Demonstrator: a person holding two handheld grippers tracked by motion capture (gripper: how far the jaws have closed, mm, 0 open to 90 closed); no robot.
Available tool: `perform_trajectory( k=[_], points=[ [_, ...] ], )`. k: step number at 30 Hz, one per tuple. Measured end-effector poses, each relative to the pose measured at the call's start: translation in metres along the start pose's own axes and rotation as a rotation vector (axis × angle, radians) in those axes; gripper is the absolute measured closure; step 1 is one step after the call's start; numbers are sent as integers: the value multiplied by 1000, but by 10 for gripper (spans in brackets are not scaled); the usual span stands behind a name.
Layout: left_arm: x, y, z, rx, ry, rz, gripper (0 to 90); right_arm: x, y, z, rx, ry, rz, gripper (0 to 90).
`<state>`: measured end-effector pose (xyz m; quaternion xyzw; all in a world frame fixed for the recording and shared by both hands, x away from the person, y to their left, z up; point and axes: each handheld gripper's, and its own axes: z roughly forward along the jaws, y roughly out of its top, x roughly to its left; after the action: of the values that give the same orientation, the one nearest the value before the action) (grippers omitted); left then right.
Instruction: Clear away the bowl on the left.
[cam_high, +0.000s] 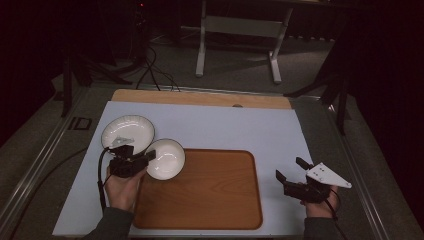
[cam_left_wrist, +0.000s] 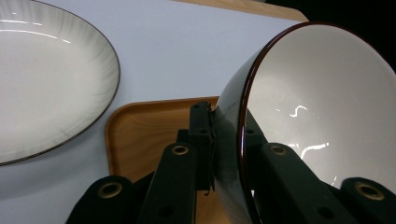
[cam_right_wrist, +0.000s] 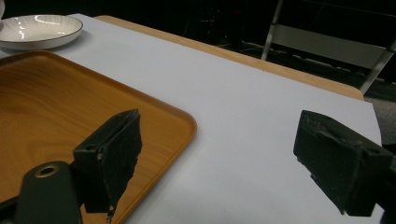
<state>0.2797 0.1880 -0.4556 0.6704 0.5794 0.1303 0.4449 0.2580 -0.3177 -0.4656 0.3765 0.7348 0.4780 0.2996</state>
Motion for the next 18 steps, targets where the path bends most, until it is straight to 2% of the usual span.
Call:
perform_trajectory(
  k=[18],
  points=[
    [-12,-4,15,39,-23,18,827,1,1,-2,-18,18,-17,148]
  ],
)
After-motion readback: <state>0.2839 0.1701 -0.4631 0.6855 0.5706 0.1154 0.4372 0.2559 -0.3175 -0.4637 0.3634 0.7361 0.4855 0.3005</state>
